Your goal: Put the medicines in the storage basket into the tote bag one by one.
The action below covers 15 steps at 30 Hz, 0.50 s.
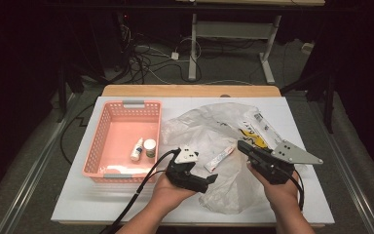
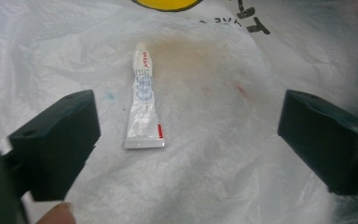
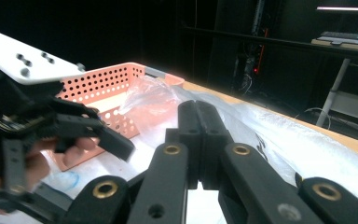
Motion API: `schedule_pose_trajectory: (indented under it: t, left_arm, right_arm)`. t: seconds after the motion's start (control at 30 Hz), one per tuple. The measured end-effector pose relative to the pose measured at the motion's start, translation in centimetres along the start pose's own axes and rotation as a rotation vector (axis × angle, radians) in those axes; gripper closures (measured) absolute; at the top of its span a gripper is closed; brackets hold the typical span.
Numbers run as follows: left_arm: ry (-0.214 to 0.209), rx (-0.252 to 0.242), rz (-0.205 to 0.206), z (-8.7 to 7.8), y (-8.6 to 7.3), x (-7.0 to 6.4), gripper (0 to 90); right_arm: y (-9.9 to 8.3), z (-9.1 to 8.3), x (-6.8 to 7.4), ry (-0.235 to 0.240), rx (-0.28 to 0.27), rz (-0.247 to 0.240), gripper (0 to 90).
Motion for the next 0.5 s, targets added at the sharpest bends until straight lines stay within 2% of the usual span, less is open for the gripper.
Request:
schedule_pose_trajectory:
  t: [0.13,0.5]
  left_arm:
    - [-0.013,-0.019,-0.015,-1.2,-0.1,-0.1,0.0]
    - [0.023,-0.031,-0.002,-4.1,-0.5,0.5,0.0]
  right_arm:
    - [0.0,0.0,0.0,-0.001,-0.002,-0.001,90.0]
    - [0.0,0.1,0.0,-0.002,0.002,0.0,90.0]
Point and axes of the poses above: each handheld gripper's, and its own axes: z roughly forward along the jaws, y roughly out of its top, x roughly to its left, the point moved 6 cm from there along z, roughly forward along the jaws, and after that the axes turned 3 degrees about y, right-handed, at the moved point
